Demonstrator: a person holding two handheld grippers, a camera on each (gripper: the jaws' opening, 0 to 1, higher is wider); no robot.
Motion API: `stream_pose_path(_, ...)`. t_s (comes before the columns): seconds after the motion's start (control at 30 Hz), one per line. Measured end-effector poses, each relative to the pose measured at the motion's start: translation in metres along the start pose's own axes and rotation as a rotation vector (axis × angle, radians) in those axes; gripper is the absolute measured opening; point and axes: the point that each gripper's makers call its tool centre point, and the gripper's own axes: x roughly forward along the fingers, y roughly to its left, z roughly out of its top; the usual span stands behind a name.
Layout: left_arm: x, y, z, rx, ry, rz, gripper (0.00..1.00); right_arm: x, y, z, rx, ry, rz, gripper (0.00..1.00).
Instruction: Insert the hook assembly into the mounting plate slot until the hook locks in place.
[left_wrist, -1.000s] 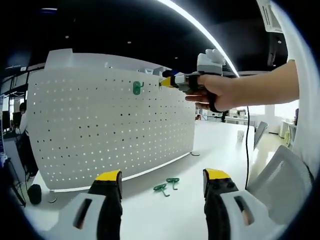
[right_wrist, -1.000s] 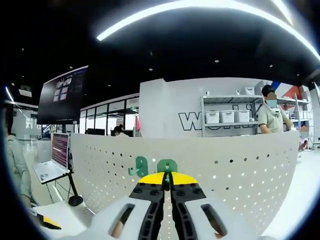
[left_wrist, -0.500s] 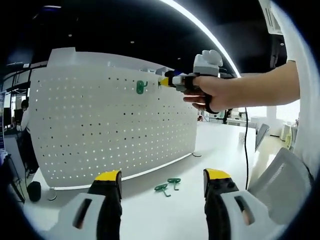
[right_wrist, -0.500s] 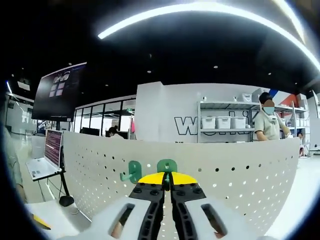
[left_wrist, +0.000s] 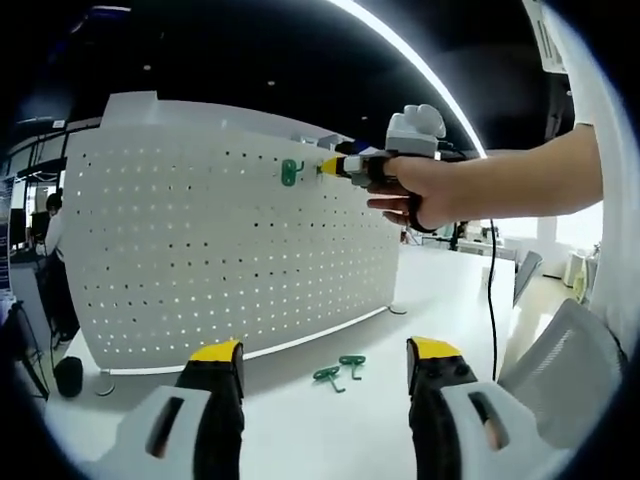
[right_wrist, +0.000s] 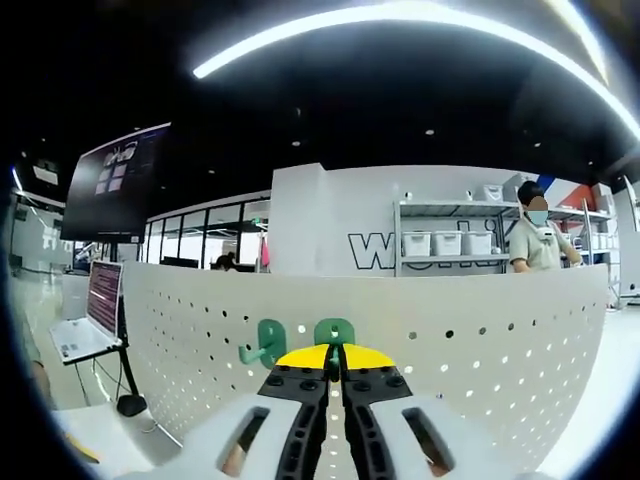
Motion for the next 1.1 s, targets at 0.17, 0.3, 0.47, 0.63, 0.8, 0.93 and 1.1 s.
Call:
stream_pose_path(0.17,0.000,0.002,-0.001,-0.006,0.003,0.004,0.68,0.003,0.003,-0.004,0.001,0.007,0.005,0.02)
stream_pose_path(0.3,-0.001,0.005,-0.001,-0.012,0.002,0.013,0.68,0.006,0.003,-0.004,0.002,0.005,0.000,0.02)
stream_pose_path(0.47,-0.001,0.007,-0.002,-0.026,0.005,0.018,0.68,0.008,-0.002,-0.006,0.006,0.007,-0.011,0.02)
stream_pose_path(0.63,0.000,0.006,-0.004,-0.027,0.013,0.011,0.67,0.011,0.000,-0.006,0.023,0.004,-0.007,0.02)
stream_pose_path(0.8,-0.001,0.009,-0.004,-0.038,0.010,0.018,0.66,0.012,0.001,-0.007,0.019,0.013,-0.024,0.02)
stream_pose_path(0.93,0.000,0.005,-0.006,-0.023,0.025,0.010,0.66,0.013,0.001,-0.007,0.012,0.030,-0.058,0.02)
stream_pose_path(1.1,0.002,-0.002,-0.008,-0.005,0.034,-0.015,0.66,0.014,0.001,-0.008,0.023,0.063,-0.113,0.02)
